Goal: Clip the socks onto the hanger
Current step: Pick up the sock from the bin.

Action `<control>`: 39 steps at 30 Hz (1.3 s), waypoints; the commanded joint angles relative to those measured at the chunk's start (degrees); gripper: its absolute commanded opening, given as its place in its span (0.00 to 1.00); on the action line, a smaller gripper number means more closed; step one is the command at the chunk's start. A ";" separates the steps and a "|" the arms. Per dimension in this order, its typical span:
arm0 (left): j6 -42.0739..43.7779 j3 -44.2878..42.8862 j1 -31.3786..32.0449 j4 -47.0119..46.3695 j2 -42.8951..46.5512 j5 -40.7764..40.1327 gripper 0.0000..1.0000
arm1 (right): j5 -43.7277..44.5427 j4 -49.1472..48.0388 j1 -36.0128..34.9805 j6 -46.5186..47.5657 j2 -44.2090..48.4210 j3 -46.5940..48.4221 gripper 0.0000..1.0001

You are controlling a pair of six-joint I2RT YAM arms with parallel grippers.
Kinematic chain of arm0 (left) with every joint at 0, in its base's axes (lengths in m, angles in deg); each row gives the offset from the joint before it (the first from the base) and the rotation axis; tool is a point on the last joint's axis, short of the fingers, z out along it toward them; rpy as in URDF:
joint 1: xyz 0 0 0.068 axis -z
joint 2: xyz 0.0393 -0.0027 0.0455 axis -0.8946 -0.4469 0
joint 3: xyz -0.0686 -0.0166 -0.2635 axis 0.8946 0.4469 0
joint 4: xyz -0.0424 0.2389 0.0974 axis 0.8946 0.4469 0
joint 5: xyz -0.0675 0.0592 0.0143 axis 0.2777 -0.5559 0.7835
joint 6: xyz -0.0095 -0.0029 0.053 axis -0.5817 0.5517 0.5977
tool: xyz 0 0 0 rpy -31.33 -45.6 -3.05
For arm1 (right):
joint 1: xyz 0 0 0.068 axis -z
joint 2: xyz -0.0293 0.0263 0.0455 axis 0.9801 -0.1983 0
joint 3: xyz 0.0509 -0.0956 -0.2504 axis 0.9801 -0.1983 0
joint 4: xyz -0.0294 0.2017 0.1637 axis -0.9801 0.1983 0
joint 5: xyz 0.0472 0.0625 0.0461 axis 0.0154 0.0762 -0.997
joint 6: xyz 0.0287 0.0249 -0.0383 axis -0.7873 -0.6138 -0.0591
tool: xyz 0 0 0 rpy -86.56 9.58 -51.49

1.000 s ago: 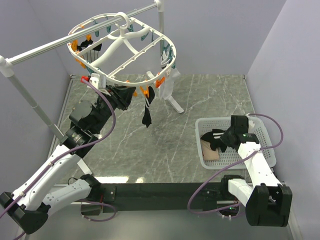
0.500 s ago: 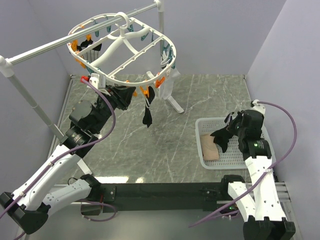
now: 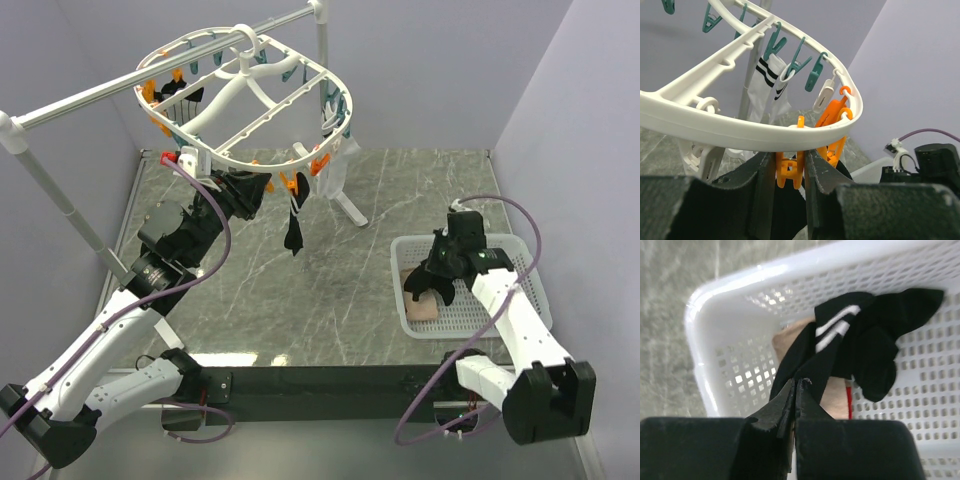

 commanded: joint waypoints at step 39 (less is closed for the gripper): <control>-0.94 -0.19 -0.73 -2.44 -0.22 1.41 0.23 | 0.56 -16.36 13.38 -8.12 -11.15 -5.06 0.42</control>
